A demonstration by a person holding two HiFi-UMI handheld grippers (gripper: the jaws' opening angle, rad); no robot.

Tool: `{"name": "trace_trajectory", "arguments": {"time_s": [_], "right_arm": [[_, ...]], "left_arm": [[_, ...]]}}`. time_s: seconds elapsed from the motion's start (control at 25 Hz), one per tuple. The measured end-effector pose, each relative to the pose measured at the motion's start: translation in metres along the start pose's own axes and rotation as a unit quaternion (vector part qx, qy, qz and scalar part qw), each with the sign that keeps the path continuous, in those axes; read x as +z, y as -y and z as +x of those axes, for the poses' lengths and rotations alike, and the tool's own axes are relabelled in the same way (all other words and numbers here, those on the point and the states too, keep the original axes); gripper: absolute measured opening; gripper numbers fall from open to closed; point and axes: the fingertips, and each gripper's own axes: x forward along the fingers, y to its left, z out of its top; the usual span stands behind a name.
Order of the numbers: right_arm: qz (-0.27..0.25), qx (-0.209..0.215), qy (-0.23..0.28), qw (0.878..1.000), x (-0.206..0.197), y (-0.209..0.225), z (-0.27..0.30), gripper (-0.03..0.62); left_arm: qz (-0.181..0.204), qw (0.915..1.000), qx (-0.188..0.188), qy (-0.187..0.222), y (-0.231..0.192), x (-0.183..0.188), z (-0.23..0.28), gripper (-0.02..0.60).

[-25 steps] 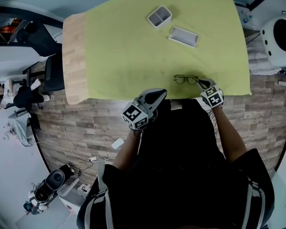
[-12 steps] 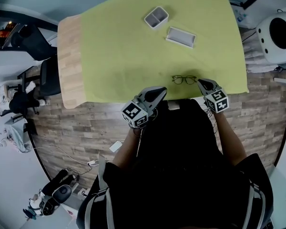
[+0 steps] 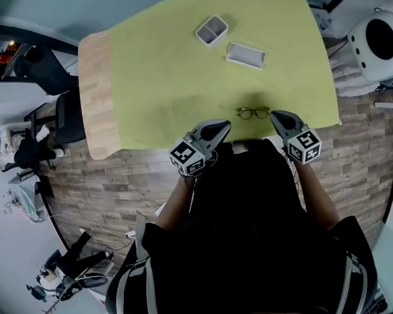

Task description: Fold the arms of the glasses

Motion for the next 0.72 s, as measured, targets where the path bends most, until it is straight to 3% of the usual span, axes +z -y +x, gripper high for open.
{"name": "trace_trajectory", "arguments": {"time_s": [0.72], "right_arm": [[0.056, -0.051, 0.092, 0.993, 0.01, -0.027, -0.017, 0.034]], "left_arm": [[0.0, 0.9993, -0.037, -0.001, -0.017, 0.005, -0.011, 0.02]]}}
